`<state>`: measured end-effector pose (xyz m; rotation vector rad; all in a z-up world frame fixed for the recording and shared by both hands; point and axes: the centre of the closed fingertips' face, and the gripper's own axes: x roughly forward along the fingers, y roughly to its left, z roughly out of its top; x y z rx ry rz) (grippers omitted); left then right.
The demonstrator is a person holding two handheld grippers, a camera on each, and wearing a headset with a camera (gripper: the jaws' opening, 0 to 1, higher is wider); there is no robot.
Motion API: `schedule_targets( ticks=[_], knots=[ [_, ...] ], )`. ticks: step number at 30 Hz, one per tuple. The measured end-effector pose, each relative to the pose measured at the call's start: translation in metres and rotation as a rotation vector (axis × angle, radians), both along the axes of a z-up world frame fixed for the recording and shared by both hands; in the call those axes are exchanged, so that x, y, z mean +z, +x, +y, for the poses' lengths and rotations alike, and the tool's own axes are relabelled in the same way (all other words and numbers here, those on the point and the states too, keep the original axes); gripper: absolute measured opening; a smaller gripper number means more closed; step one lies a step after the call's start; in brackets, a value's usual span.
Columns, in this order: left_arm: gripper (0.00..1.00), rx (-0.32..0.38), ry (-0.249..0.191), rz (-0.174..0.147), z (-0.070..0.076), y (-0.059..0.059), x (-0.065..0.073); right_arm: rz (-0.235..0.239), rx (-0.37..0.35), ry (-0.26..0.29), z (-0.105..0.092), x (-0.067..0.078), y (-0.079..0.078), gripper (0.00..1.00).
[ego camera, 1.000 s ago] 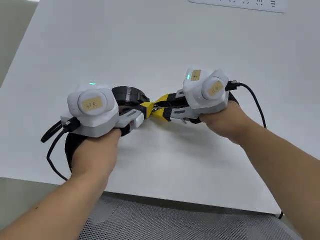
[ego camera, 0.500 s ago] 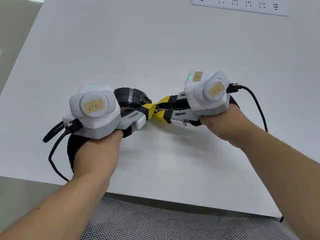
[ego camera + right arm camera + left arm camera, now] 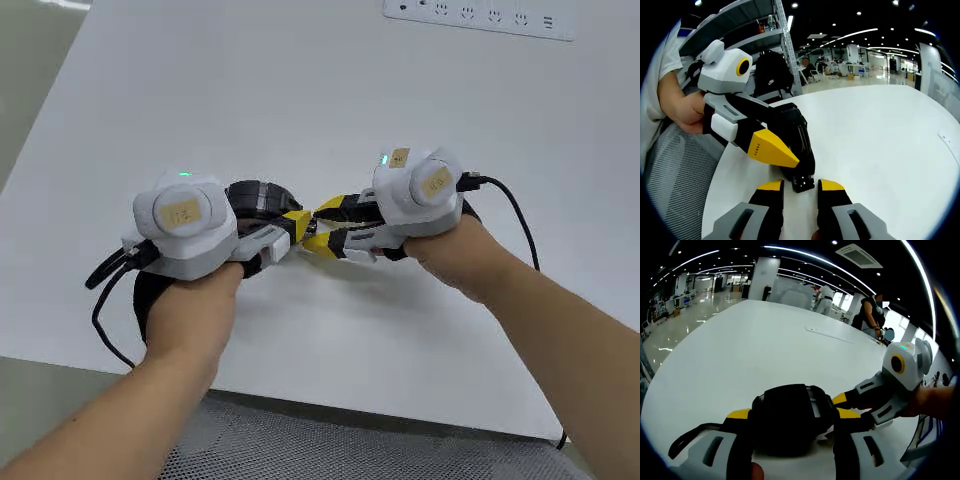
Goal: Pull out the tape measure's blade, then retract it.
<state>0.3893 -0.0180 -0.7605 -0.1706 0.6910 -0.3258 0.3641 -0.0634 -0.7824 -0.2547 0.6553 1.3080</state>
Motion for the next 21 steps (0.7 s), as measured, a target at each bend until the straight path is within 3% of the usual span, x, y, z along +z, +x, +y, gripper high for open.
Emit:
schedule_targets(
  ticks=[5, 8, 11, 21],
  knots=[
    [0.61, -0.004, 0.004, -0.004, 0.0, 0.0, 0.001, 0.003, -0.015, 0.007, -0.003, 0.003, 0.001, 0.24],
    [0.6, -0.013, 0.003, -0.022, 0.0, 0.001, 0.003, 0.001, -0.03, 0.015, -0.006, 0.009, 0.002, 0.25],
    [0.6, -0.038, 0.009, -0.03, -0.001, -0.001, 0.005, -0.026, -0.029, -0.007, -0.012, 0.011, 0.002, 0.26],
    [0.62, -0.092, 0.016, -0.06, 0.004, -0.007, 0.017, -0.037, -0.087, -0.008, -0.032, 0.021, -0.002, 0.38]
  ],
)
